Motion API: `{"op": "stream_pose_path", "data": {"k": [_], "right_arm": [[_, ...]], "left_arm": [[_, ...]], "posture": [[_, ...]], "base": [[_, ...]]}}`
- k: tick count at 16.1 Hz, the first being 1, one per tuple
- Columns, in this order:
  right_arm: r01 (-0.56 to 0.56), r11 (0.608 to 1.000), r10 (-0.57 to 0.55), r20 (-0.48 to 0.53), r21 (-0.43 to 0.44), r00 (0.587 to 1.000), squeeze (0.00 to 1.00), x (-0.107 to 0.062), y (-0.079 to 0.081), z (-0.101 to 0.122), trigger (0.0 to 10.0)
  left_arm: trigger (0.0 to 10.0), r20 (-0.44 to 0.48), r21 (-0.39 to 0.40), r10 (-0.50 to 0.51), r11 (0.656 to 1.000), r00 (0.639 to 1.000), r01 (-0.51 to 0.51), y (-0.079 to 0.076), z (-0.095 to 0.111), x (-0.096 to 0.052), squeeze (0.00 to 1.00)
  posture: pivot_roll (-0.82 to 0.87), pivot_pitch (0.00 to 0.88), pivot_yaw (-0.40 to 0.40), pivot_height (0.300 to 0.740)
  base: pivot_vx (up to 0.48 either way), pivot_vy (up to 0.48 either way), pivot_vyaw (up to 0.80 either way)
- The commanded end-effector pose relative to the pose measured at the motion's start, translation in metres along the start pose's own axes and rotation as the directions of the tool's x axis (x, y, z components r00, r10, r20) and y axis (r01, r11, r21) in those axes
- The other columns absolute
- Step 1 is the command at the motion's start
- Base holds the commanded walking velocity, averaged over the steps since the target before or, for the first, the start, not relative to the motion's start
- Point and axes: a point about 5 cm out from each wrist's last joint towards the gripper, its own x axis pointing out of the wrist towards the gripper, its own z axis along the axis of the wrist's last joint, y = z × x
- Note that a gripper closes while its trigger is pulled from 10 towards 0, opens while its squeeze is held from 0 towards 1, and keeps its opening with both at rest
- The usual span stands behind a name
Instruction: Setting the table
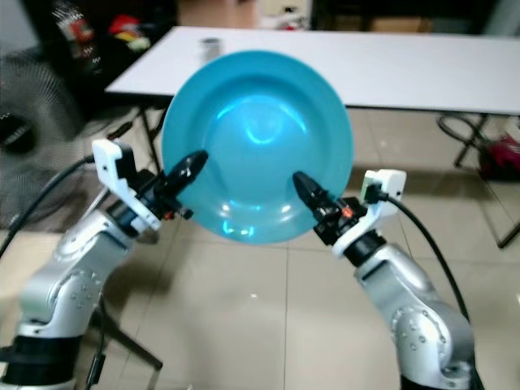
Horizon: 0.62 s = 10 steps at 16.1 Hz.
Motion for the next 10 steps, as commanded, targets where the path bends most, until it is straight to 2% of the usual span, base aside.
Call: {"op": "stream_pose_path", "data": {"k": [1,3,9,10], "right_arm": [[-0.077,0.996,0.076,-0.010,-0.056,0.997,0.00,0.0110,0.0218,0.0033,10.0],[-0.101,0.994,0.101,-0.011,-0.042,0.995,0.00,0.0121,0.0237,0.0038,10.0],[-0.103,0.994,0.102,-0.018,-0.043,0.995,0.00,0.0118,0.0223,0.0031,10.0],[-0.100,0.994,0.100,-0.017,-0.042,0.995,0.00,0.0117,0.0223,0.0030,10.0]], "left_arm": [[10.0,-0.103,0.071,-0.029,0.997,0.994,0.036,-0.0113,-0.0116,0.0088,0.00],[10.0,-0.099,0.026,-0.061,0.998,0.993,0.064,-0.0135,-0.0114,0.0071,0.00],[10.0,-0.132,0.047,-0.068,0.996,0.989,0.075,-0.0128,-0.0149,0.0074,0.00],[10.0,-0.132,0.048,-0.066,0.996,0.989,0.073,-0.0127,-0.0151,0.0073,0.00]], "posture": [[-0.02,0.000,0.052,0.740],[-0.02,0.000,0.054,0.740],[-0.02,0.000,0.054,0.740],[-0.02,0.000,0.054,0.740]], "base": [[0.315,0.000,0.00],[0.315,0.000,0.00],[0.316,0.000,0.00],[0.319,0.000,-0.69]]}}
